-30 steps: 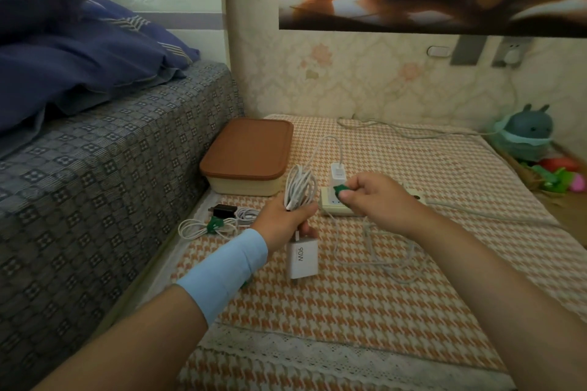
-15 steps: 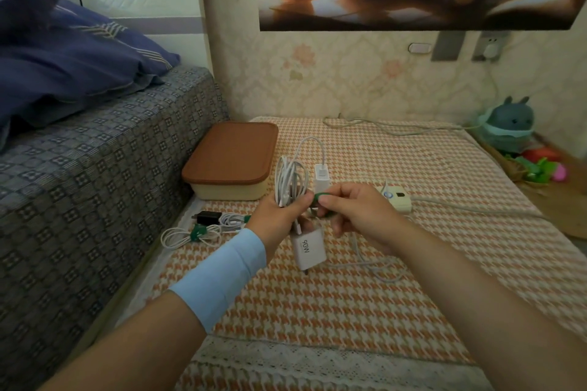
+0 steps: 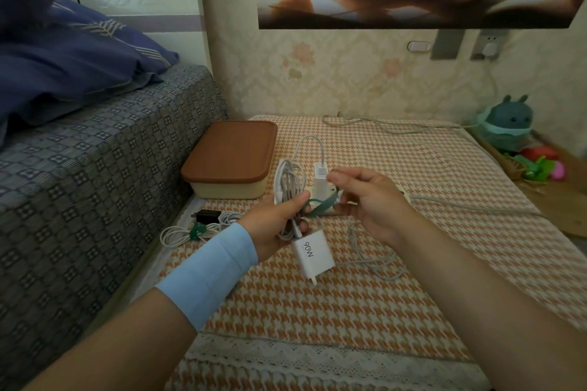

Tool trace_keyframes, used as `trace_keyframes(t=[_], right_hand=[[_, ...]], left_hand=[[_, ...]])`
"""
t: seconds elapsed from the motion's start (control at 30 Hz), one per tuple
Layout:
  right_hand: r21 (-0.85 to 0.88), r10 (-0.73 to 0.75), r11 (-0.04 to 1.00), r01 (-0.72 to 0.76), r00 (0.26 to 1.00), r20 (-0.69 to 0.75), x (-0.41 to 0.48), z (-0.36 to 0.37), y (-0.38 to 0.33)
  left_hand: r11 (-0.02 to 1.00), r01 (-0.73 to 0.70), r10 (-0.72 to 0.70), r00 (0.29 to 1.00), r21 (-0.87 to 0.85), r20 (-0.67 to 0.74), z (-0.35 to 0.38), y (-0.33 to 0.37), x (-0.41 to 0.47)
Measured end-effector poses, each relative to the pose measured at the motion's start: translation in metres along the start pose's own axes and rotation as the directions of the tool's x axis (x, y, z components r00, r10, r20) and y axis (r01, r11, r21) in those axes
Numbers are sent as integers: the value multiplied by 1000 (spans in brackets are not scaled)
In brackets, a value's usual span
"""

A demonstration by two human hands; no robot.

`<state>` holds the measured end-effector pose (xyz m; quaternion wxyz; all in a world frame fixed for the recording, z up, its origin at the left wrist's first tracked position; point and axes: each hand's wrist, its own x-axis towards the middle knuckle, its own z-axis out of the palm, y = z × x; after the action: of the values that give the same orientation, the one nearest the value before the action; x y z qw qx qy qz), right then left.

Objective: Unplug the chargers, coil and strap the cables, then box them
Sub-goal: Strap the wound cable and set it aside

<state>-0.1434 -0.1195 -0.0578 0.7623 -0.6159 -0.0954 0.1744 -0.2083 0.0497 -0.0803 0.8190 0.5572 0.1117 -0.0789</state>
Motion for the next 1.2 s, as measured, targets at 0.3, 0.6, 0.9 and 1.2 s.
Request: trace_keyframes(t=[0.3,0.6,0.9,1.2], right_hand=[[-573,-346,773,272,938,-22,-3,-11,-22],[-594,-14,803,48,998,62,-2,15,0],[-621,-189,736,270,962,195,7,-5,18],[-628,-88,771,104,995,57,14,-6,17]], left_hand=[[996,8,-1,997,84,-81,-3,-11,-3],[686,-122,293,949,717,-118,9,-21,4],[333,-259,357,925,907,133,22,-23,7],[976,-15,-27,981,218,191,-9,14,-1]])
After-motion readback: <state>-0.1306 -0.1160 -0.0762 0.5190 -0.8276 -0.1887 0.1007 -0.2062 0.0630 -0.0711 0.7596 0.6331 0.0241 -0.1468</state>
